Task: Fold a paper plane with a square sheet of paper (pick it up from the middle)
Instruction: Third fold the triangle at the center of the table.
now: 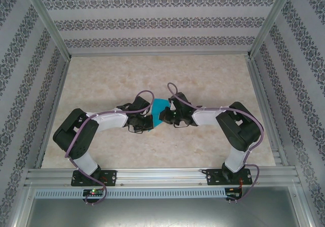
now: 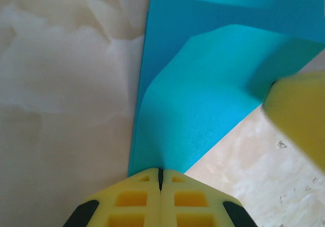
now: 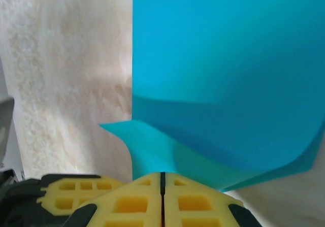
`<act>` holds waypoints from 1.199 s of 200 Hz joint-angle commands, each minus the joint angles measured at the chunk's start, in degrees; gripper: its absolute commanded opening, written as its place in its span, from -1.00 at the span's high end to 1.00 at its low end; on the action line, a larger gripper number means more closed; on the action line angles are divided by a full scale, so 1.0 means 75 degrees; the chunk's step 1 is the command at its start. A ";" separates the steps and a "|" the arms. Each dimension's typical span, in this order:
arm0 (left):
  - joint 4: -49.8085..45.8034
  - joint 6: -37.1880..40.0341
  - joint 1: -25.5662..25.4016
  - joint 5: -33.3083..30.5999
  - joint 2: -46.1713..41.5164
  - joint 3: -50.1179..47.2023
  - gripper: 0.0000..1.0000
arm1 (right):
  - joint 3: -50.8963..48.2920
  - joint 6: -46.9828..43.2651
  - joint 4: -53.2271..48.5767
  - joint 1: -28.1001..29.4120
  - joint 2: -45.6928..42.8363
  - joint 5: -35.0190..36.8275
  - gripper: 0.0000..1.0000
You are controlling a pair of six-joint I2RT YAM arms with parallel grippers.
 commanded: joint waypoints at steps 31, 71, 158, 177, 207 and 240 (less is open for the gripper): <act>-0.0789 0.0161 -0.0026 -0.0391 0.0346 -0.0073 1.00 | 0.0346 -0.0221 -0.0328 0.0405 0.0303 0.0264 0.86; -0.0845 0.0119 -0.0017 -0.0395 0.0392 -0.0063 1.00 | 0.0525 -0.0267 -0.0380 0.0506 0.0578 0.0227 0.87; -0.1781 0.0246 0.0049 -0.0827 0.0635 -0.0065 1.00 | 0.0623 -0.1049 -0.1104 0.0236 0.0773 0.0580 0.89; -0.1919 0.0255 0.0154 -0.0793 0.0665 -0.0191 1.00 | 0.0561 -0.1362 -0.1201 -0.0051 0.0700 0.0597 0.89; -0.1892 0.0280 0.0310 -0.0627 0.0641 -0.0318 1.00 | 0.0371 -0.1916 -0.1052 -0.0688 0.0599 0.0330 0.89; -0.1747 0.0387 0.0410 -0.0415 0.0699 -0.0301 1.00 | 0.0161 -0.2306 -0.0913 -0.1563 0.0347 -0.0001 0.86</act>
